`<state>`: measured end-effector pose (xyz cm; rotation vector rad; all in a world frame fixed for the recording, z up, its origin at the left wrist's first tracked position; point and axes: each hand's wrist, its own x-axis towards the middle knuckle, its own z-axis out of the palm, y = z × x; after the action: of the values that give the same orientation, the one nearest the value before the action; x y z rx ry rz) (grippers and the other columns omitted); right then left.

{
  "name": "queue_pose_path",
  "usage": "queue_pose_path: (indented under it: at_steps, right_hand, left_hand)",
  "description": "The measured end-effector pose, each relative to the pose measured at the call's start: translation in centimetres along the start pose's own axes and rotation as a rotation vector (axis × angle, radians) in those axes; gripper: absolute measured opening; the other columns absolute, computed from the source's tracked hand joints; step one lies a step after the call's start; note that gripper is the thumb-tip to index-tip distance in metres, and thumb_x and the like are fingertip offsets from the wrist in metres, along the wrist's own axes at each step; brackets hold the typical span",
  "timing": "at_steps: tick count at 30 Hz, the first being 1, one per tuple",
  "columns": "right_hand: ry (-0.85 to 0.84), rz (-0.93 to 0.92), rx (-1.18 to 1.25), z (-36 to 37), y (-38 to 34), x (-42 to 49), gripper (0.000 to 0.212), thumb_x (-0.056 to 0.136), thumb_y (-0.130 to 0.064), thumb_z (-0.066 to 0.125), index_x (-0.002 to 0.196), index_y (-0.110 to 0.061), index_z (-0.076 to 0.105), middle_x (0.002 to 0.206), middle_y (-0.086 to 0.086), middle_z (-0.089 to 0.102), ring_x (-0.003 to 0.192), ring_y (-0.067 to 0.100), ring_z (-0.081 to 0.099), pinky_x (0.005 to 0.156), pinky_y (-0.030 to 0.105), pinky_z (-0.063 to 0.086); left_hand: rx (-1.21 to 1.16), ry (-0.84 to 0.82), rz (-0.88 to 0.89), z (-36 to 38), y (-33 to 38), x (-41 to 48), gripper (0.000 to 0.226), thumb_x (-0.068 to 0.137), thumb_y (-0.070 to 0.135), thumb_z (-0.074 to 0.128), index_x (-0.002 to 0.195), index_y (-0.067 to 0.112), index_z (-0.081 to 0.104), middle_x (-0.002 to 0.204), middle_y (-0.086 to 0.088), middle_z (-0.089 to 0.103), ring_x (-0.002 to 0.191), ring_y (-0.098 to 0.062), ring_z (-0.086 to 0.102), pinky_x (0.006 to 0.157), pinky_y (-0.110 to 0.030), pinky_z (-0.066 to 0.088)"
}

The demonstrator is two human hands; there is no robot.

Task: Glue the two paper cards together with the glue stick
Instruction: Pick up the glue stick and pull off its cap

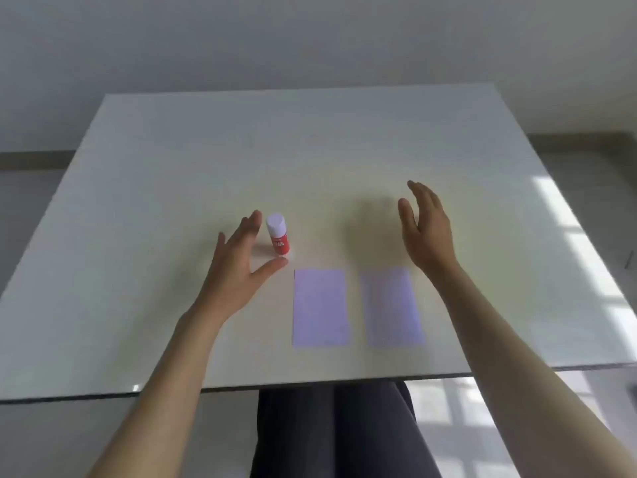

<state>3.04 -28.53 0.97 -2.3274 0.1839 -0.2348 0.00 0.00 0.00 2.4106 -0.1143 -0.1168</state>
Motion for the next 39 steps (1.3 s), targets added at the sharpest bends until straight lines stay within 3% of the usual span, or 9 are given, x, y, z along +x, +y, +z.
queue_pose_path:
  at_steps: [7, 10, 16, 23, 26, 30, 32, 36, 39]
  right_hand:
    - [0.092, -0.255, 0.175, 0.4, -0.2, -3.0, 0.043, 0.099, -0.032, 0.041, 0.137, -0.013, 0.045, 0.141, 0.008, 0.048, 0.129, 0.02, 0.046, 0.098, 0.021, 0.032]
    - [0.079, -0.22, 0.23, -0.7, -0.6, -5.6, 0.043, 0.097, -0.034, 0.043, 0.136, -0.015, 0.047, 0.139, 0.006, 0.05, 0.125, 0.02, 0.049, 0.097, 0.026, 0.037]
    - [0.066, -0.43, 0.089, -0.9, -2.2, -7.2, 0.036, 0.091, -0.021, 0.058, 0.127, -0.014, 0.057, 0.123, 0.008, 0.06, 0.1, 0.023, 0.062, 0.082, 0.026, 0.045]
    - [-0.211, 0.016, 0.366, -1.2, -7.5, -7.0, 0.063, 0.087, -0.067, 0.036, 0.097, -0.011, 0.064, 0.058, 0.007, 0.068, 0.042, 0.019, 0.061, 0.042, 0.022, 0.045]
    - [-0.268, 0.009, 0.419, -0.7, -8.3, -7.3, 0.06, 0.092, -0.057, 0.037, 0.068, -0.008, 0.063, 0.048, 0.007, 0.06, 0.033, 0.015, 0.051, 0.041, 0.021, 0.042]
    - [-0.331, -0.252, 0.509, -0.7, -7.7, -7.4, 0.019, 0.093, -0.017, 0.054, 0.108, -0.01, 0.063, 0.084, 0.004, 0.062, 0.063, 0.012, 0.059, 0.059, 0.024, 0.048]
    - [-0.35, -0.224, 0.517, -1.1, -7.7, -7.2, 0.043, 0.09, -0.024, 0.061, 0.13, -0.013, 0.051, 0.102, 0.005, 0.062, 0.076, 0.015, 0.063, 0.065, 0.026, 0.051]
    - [-0.219, -0.184, 0.367, -1.5, -8.2, -6.9, 0.039, 0.092, -0.034, 0.056, 0.09, 0.004, 0.064, 0.07, 0.008, 0.065, 0.05, 0.018, 0.057, 0.052, 0.028, 0.046]
    - [-0.323, -0.307, 0.416, -2.1, -8.1, -6.9, 0.021, 0.089, -0.015, 0.06, 0.108, -0.007, 0.062, 0.098, 0.002, 0.064, 0.067, 0.014, 0.061, 0.059, 0.024, 0.051]
  left_hand:
    - [-0.11, 0.185, 0.03, 1.4, 1.4, -0.4, 0.055, 0.084, 0.036, 0.064, 0.136, 0.023, 0.049, 0.141, 0.006, 0.053, 0.133, -0.022, 0.041, 0.116, -0.05, 0.02]
    - [-0.22, 0.26, -0.046, 2.0, 2.8, -1.0, 0.025, 0.083, 0.029, 0.065, 0.106, 0.019, 0.066, 0.106, -0.003, 0.073, 0.111, -0.027, 0.06, 0.109, -0.052, 0.033]
    - [-0.254, 0.452, 0.002, 3.0, 4.6, -1.1, 0.019, 0.079, 0.024, 0.07, 0.096, 0.015, 0.073, 0.096, -0.002, 0.076, 0.091, -0.022, 0.068, 0.071, -0.026, 0.047]
    - [0.046, 0.478, 0.338, 1.6, 7.4, -3.1, 0.032, 0.072, 0.019, 0.078, 0.104, 0.018, 0.073, 0.093, -0.002, 0.066, 0.085, -0.021, 0.06, 0.068, -0.03, 0.047]
    - [0.086, 0.495, 0.393, 1.1, 8.0, -3.7, 0.033, 0.073, 0.018, 0.077, 0.106, 0.016, 0.072, 0.095, -0.003, 0.066, 0.09, -0.022, 0.059, 0.068, -0.027, 0.042]
    - [0.095, 0.547, 0.37, 0.6, 8.0, -4.2, 0.033, 0.073, 0.02, 0.077, 0.106, 0.018, 0.072, 0.096, -0.001, 0.066, 0.09, -0.021, 0.058, 0.066, -0.025, 0.038]
    - [0.08, 0.562, 0.356, 0.5, 8.2, -4.2, 0.033, 0.074, 0.021, 0.077, 0.106, 0.019, 0.072, 0.096, 0.0, 0.066, 0.09, -0.021, 0.059, 0.066, -0.026, 0.039]
    - [0.094, 0.55, 0.361, 0.6, 8.5, -4.3, 0.033, 0.073, 0.022, 0.077, 0.106, 0.02, 0.072, 0.097, 0.001, 0.066, 0.09, -0.021, 0.059, 0.066, -0.025, 0.039]
    - [0.105, 0.562, 0.34, 0.5, 8.1, -4.2, 0.033, 0.073, 0.024, 0.077, 0.105, 0.022, 0.072, 0.097, 0.002, 0.067, 0.088, -0.02, 0.06, 0.064, -0.025, 0.037]
